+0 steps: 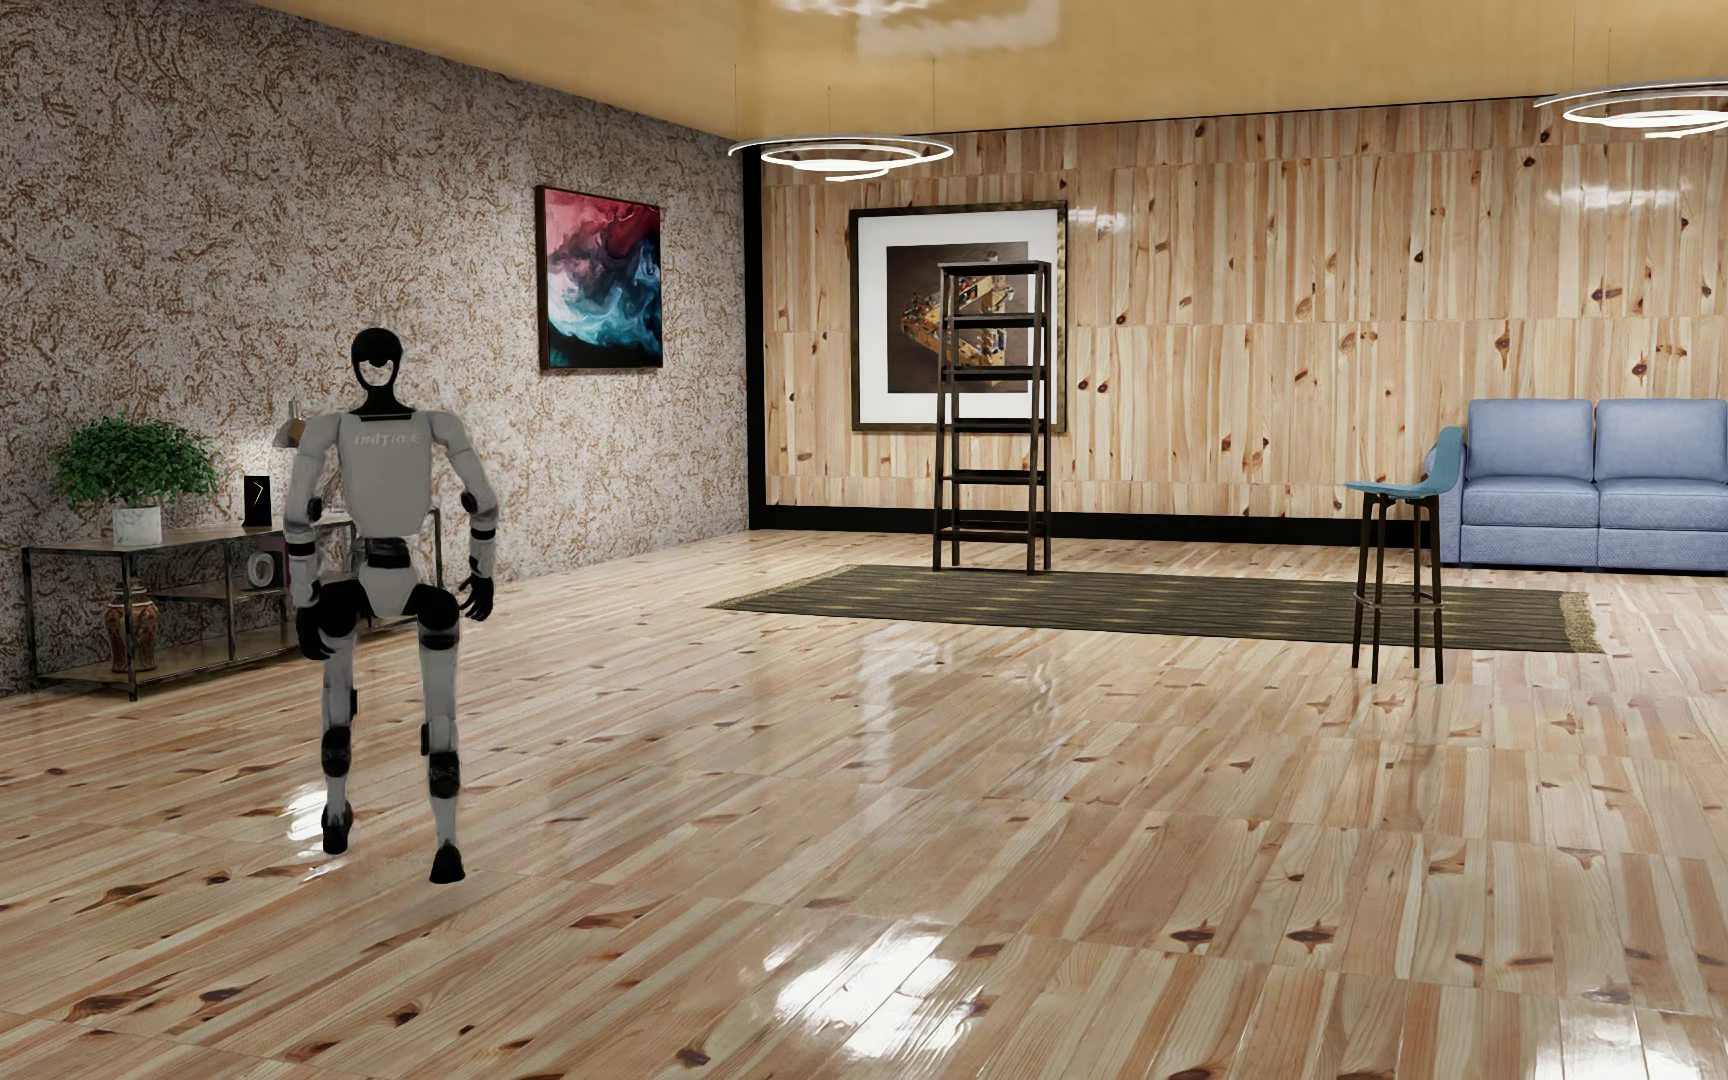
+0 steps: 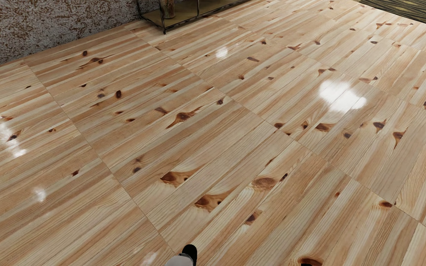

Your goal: Move towards the shelves

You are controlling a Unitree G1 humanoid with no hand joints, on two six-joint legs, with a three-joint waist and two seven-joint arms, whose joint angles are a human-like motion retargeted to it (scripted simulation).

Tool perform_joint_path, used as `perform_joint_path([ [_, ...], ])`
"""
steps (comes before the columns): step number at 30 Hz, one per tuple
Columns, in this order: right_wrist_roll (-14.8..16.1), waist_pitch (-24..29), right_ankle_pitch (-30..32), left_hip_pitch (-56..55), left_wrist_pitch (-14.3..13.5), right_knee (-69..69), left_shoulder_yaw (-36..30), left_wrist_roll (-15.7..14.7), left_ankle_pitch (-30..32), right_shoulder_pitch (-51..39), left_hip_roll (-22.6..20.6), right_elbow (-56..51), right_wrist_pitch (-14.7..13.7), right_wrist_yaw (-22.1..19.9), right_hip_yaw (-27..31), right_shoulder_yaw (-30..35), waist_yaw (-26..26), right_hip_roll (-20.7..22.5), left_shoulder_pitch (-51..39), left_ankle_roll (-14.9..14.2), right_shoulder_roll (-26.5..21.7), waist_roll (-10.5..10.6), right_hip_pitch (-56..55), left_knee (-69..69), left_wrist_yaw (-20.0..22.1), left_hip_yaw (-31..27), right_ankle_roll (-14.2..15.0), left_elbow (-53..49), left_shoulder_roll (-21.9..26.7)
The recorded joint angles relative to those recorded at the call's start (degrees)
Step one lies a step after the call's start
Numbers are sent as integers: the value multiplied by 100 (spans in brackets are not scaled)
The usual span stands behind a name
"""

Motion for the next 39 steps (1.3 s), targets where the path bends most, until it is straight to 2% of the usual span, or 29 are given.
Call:
perform_joint_path([
  [1,0,51,327,-128,0,138,-19,0,826,-26,-4,107,0,0,0,-126,149,-156,55,0,40,-65,277,37,0,0,0,20,28],
  [2,0,-28,966,-321,0,519,-39,0,2156,54,-141,211,0,0,0,-206,171,-374,99,0,77,-169,348,485,0,0,0,79,26],
  [3,0,-117,2008,-438,0,1297,-56,0,3154,181,-459,355,0,0,0,-262,80,-638,113,0,151,-388,79,944,0,0,0,149,12],
  [4,0,-127,2833,-291,0,2382,46,0,3341,234,-647,768,0,0,0,77,-80,-713,54,0,157,-520,-347,1384,0,0,0,355,45],
  [5,0,-162,2869,-95,0,3682,163,0,3179,400,-963,775,0,0,0,102,-251,-804,-66,0,153,-638,-1162,1516,0,0,0,352,80],
  [7,0,25,1242,1151,0,5066,491,0,2468,565,-1154,852,0,0,0,438,-882,-609,-368,0,117,-634,-2349,1045,0,0,0,349,72],
  [8,0,39,887,1794,0,5102,428,0,2032,716,-1160,904,0,0,0,540,-1242,-465,-516,0,89,-572,-2961,715,0,0,0,171,158],
  [10,0,109,834,3132,0,3807,713,0,1105,1017,-934,1188,0,0,0,567,-1985,-228,-621,0,8,-378,-3749,-34,0,0,0,-541,316],
  [13,0,-91,1047,4429,0,637,1085,0,-422,1349,-721,1567,0,0,0,568,-2644,-425,-1037,0,-118,-336,-4464,-222,0,0,0,-1381,457],
  [14,0,-176,1654,4666,0,-96,1242,0,-569,1422,-684,1722,0,0,0,624,-2755,-471,-1188,0,-123,-368,-4496,-216,0,0,0,-1550,492],
  [15,0,-283,4425,4794,0,-2409,1349,0,-439,1491,-696,1855,0,0,0,601,-2746,-490,-1314,0,-126,-411,-4678,-316,0,0,0,-1630,487],
  [16,0,-230,1951,5007,0,-154,1463,0,-21,1528,-606,2025,0,0,0,629,-2700,-408,-1315,0,-119,-437,-4858,-215,0,0,0,-1696,472],
  [17,0,-177,785,5151,0,584,1598,0,684,1511,-447,2205,0,0,0,745,-2660,-283,-1200,0,-133,-408,-4929,238,0,0,0,-1617,401],
  [18,0,-241,940,4802,0,1305,1638,0,1598,1523,-206,2268,0,0,0,610,-2560,-180,-1099,0,-95,-333,-5169,1254,0,0,0,-1332,271],
  [19,0,-70,678,4479,0,1966,1574,0,2177,1374,39,2367,0,0,0,694,-2451,131,-981,0,-85,-285,-4956,2602,0,0,0,-856,183],
  [21,0,28,479,2950,0,1701,1025,0,1942,1039,7,1906,0,0,0,918,-2120,661,-880,0,-37,-431,-4122,5586,0,0,0,-114,240],
  [22,0,46,697,2299,0,1326,664,0,1849,993,-95,1480,0,0,0,822,-1706,790,-741,0,16,-588,-3526,6147,0,0,0,94,281],
  [24,0,43,1106,1129,0,437,532,0,2370,764,-332,708,0,0,0,628,-1020,843,-296,0,96,-777,-2225,5447,0,0,0,388,203],
  [26,0,25,1520,396,0,-166,385,0,3391,515,-360,100,0,0,0,560,-344,603,122,0,127,-849,-1225,3088,0,0,0,360,161],
  [27,0,-28,1618,107,0,-346,400,0,3567,390,-297,-203,0,0,0,529,-179,439,301,0,86,-805,-825,1901,0,0,0,367,93],
  [28,0,-77,1840,-63,0,-404,352,0,2848,283,-181,-549,0,0,0,512,-149,307,445,0,-12,-677,-387,850,0,0,0,267,47],
  [30,0,-208,2379,-505,0,-338,406,0,520,226,95,-1171,0,0,0,308,107,-95,440,0,-152,-546,-63,-85,0,0,0,351,-60],
  [31,0,-159,2901,-613,0,-235,476,0,364,216,139,-1243,0,0,0,226,292,-352,427,0,-145,-556,151,-5,0,0,0,303,-29],
  [32,0,-215,3495,-793,0,-89,493,0,1054,272,49,-1093,0,0,0,197,322,-498,364,0,-80,-601,292,232,0,0,0,360,21],
  [34,0,-483,5152,-1169,0,1108,548,0,3082,489,-416,-372,0,0,0,206,30,-730,156,0,97,-776,-177,1227,0,0,0,535,93],
  [35,0,-323,4953,-911,0,2243,547,0,3077,508,-692,78,0,0,0,307,-145,-775,-29,0,158,-862,-651,1770,0,0,0,585,163],
  [37,0,0,2159,489,0,4400,687,0,2647,438,-1084,792,0,0,0,703,-570,-615,-511,0,170,-786,-1952,1457,0,0,0,540,262],
  [38,0,2,1123,1202,0,4763,663,0,2251,550,-1083,957,0,0,0,767,-883,-463,-735,0,124,-623,-2681,1103,0,0,0,453,311],
  [39,0,178,597,2159,0,4441,621,0,1812,665,-983,1092,0,0,0,891,-1251,-329,-800,0,34,-473,-3036,657,0,0,0,-45,478],
])
